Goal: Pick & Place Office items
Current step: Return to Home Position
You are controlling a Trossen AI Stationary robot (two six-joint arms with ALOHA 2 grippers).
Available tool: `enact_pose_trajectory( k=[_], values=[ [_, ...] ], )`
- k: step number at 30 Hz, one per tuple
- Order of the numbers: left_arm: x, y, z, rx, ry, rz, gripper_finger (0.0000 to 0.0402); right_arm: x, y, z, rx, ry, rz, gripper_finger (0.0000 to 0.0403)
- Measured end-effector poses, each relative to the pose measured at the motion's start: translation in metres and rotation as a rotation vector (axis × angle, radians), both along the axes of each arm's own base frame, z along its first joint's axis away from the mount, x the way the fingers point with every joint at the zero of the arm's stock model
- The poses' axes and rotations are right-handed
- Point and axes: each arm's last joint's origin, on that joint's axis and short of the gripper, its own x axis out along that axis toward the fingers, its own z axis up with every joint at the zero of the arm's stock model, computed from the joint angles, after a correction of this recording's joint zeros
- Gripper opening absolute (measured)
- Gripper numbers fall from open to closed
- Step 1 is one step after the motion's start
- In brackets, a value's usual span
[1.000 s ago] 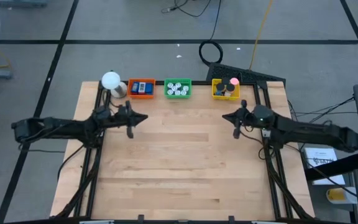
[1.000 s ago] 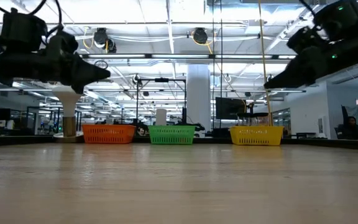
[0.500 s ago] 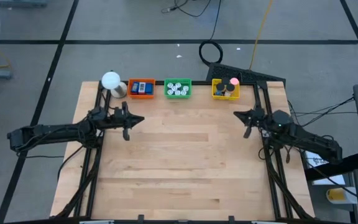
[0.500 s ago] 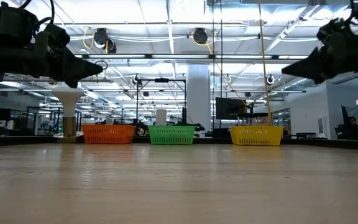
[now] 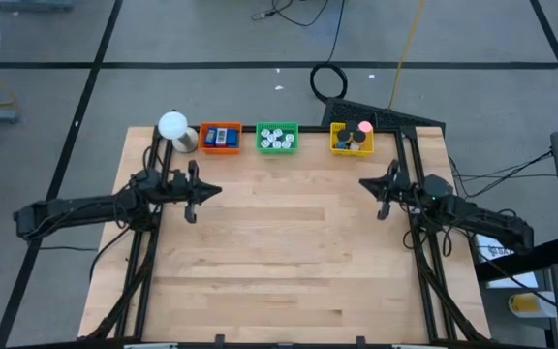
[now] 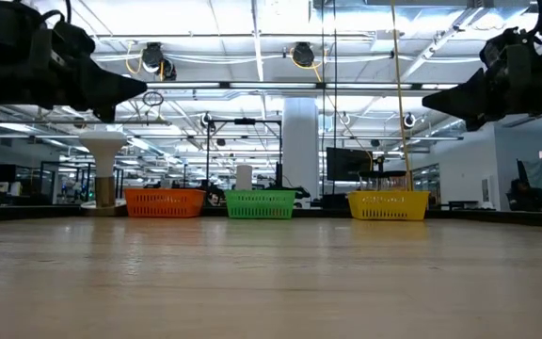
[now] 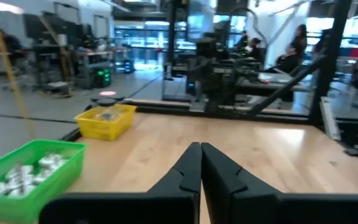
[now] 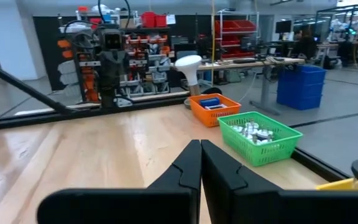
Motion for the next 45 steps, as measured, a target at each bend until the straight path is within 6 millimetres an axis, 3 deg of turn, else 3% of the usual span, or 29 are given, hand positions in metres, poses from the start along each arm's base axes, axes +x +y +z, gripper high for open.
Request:
enact_pose_trajectory(
  k=[14, 22, 32, 45],
  values=[
    [-0.017, -0.020, 0.000, 0.011, 0.004, 0.241, 0.0010, 0.000, 0.001, 0.001, -0.006, -0.013, 0.016, 0.0000],
    [-0.027, -0.016, -0.003, -0.032, 0.016, 0.306, 0.0003, 0.000, 0.001, 0.001, -0.013, -0.010, 0.016, 0.0000],
    [-0.027, -0.010, -0.004, -0.183, -0.005, 0.360, 0.0027, 0.000, -0.001, 0.001, -0.015, -0.009, -0.054, 0.0000],
    [-0.027, -0.010, -0.004, -0.183, -0.010, 0.359, 0.0005, 0.000, -0.001, 0.001, -0.015, -0.011, -0.057, 0.0000]
  ],
)
